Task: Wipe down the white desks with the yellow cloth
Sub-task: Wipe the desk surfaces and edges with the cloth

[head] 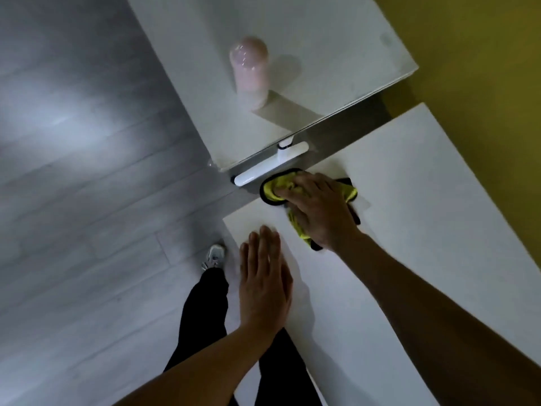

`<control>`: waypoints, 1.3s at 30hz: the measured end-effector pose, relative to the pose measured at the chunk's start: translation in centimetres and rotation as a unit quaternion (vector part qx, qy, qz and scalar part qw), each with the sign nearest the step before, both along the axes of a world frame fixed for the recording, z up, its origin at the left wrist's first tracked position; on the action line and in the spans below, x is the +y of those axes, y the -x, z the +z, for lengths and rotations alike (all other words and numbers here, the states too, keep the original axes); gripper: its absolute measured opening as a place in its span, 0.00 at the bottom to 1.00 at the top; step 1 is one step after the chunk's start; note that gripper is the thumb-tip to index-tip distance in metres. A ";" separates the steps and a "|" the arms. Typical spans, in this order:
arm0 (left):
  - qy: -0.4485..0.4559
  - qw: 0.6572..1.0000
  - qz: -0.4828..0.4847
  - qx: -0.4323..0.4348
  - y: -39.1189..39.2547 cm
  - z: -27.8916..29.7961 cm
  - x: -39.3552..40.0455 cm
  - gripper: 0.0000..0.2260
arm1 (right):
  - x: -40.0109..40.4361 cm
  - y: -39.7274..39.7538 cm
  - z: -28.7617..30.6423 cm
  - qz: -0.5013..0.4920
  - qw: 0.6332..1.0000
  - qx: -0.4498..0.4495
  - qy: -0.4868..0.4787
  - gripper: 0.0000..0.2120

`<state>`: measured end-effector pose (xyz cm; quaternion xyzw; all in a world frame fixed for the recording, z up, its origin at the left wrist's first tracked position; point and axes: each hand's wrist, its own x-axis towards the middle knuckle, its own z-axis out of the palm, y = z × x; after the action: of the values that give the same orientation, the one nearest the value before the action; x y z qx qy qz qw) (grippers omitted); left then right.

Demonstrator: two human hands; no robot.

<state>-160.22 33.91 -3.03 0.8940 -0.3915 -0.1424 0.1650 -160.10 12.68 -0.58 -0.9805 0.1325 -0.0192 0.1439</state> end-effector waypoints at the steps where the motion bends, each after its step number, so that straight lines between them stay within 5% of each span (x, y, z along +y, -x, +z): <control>1: 0.006 1.000 0.023 0.002 0.6 -0.3 -0.6 0.26 | -0.3 -1.0 0.1 0.031 1.000 -0.002 -0.002 0.17; 8: -0.002 0.997 0.072 -0.028 1.5 -2.5 -0.6 0.26 | 3.4 -9.7 0.3 0.281 0.953 0.098 -0.063 0.15; 12: 0.011 0.997 0.068 -0.025 1.0 -2.6 -0.5 0.27 | 2.8 -10.6 0.3 0.275 0.947 0.119 -0.119 0.14; 20: 0.030 0.997 0.068 -0.028 1.1 -2.8 -0.7 0.28 | -7.6 -7.3 1.0 0.175 0.968 0.161 -0.084 0.11; 30: 0.038 0.995 0.079 -0.041 1.0 -3.4 -0.5 0.29 | 4.5 -11.0 0.0 0.296 0.935 0.130 -0.147 0.13; 39: 0.063 0.994 0.072 -0.049 1.2 -3.4 -0.5 0.27 | -7.7 -5.7 0.7 0.148 0.979 0.100 -0.094 0.14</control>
<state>-161.44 33.36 -6.39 0.9134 -0.3424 -0.0609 0.2117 -154.45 4.95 0.10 -0.9683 0.0008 0.1131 0.2226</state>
